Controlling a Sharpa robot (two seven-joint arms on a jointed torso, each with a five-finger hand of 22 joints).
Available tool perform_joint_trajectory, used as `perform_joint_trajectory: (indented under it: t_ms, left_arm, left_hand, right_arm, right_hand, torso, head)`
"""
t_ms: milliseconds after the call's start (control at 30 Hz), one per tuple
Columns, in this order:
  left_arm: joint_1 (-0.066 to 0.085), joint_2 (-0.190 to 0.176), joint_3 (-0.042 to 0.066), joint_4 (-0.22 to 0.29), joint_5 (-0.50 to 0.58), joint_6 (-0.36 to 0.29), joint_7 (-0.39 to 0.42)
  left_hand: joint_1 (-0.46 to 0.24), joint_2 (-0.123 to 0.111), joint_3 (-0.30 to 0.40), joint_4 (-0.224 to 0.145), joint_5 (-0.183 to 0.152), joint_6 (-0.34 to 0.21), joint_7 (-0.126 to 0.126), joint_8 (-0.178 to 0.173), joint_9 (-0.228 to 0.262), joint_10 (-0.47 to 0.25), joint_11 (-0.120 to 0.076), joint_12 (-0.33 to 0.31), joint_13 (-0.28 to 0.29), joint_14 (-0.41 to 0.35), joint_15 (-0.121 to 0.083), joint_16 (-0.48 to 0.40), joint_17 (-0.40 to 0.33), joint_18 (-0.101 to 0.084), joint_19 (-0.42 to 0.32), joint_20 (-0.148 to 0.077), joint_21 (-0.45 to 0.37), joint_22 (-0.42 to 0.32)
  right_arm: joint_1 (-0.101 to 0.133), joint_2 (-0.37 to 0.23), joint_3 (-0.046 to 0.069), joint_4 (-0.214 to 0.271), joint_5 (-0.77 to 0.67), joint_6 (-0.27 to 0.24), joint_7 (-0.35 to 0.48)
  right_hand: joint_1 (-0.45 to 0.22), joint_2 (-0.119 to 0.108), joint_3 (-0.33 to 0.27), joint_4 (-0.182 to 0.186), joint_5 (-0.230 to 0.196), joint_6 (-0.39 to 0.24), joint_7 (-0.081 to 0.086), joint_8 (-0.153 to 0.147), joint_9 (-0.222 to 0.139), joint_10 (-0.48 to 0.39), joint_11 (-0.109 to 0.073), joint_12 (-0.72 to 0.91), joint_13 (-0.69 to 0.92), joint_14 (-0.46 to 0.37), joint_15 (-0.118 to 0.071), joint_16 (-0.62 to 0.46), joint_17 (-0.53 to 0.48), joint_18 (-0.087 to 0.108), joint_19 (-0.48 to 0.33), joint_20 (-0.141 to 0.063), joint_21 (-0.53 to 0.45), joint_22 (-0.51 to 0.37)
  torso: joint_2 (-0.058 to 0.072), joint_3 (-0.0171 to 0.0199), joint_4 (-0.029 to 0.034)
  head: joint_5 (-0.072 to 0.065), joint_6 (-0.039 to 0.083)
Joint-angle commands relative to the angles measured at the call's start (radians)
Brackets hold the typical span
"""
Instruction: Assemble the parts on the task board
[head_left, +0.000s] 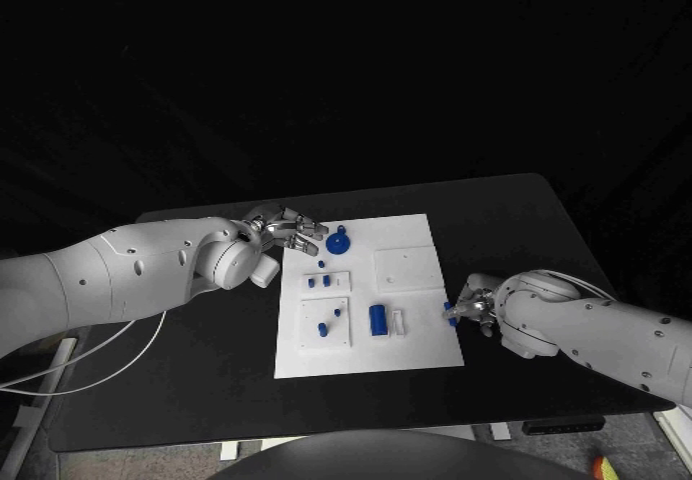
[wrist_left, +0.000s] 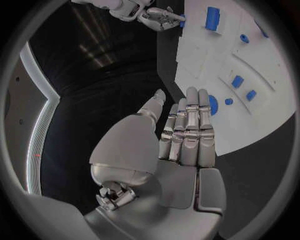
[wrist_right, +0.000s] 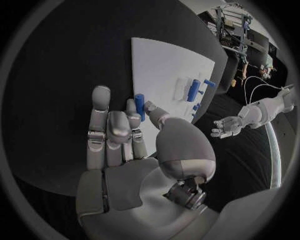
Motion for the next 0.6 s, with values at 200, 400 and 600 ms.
perform_joint_trajectory:
  t_ms: [200, 400, 600]
  left_arm:
    - [0.0, 0.0, 0.001, 0.002, 0.002, 0.015, 0.007]
    - [0.0, -0.002, 0.001, 0.003, 0.002, 0.015, 0.008]
    - [0.0, -0.003, 0.001, 0.003, 0.002, 0.015, 0.008]
  left_hand:
    - [-0.012, 0.0, 0.001, 0.004, 0.002, -0.008, -0.001, 0.0, 0.0, -0.007, -0.001, -0.002, 0.0, -0.006, -0.002, -0.004, 0.001, -0.019, -0.005, 0.003, 0.006, -0.001]
    - [-0.012, 0.0, 0.001, 0.004, 0.002, -0.008, -0.001, 0.0, 0.0, -0.007, -0.001, -0.002, 0.0, -0.006, -0.002, -0.004, 0.001, -0.019, -0.005, 0.003, 0.006, -0.001]
    - [-0.012, 0.0, 0.001, 0.004, 0.002, -0.008, -0.001, 0.0, 0.0, -0.007, -0.001, -0.002, 0.0, -0.006, -0.002, -0.004, 0.001, -0.019, -0.005, 0.003, 0.006, -0.001]
  right_arm:
    - [-0.006, 0.001, -0.003, -0.005, 0.014, -0.004, 0.017]
    - [-0.007, -0.005, -0.003, -0.001, 0.023, -0.023, 0.022]
    - [-0.007, -0.021, -0.003, 0.016, 0.037, -0.046, 0.021]
  right_hand:
    - [-0.037, 0.01, 0.05, -0.056, 0.003, 0.015, -0.009, 0.022, 0.011, 0.009, -0.013, -0.006, -0.001, 0.004, -0.007, -0.007, -0.003, -0.013, 0.002, -0.006, -0.004, 0.009]
    - [-0.048, 0.01, 0.059, -0.062, 0.004, 0.018, -0.012, 0.033, 0.026, 0.012, -0.014, -0.005, -0.001, 0.004, -0.008, -0.006, -0.005, -0.013, 0.002, -0.006, -0.003, 0.008]
    - [-0.053, 0.007, 0.061, -0.062, 0.003, 0.022, -0.015, 0.036, 0.031, 0.012, -0.016, -0.006, -0.002, 0.004, -0.01, -0.007, -0.007, -0.014, 0.002, -0.007, -0.003, 0.007]
  torso:
    - [0.0, -0.0001, -0.0009]
    - [0.0, -0.0001, -0.0004]
    - [-0.001, -0.0007, -0.001]
  head:
    - [0.002, -0.001]
    - [0.003, -0.002]
    - [0.006, -0.001]
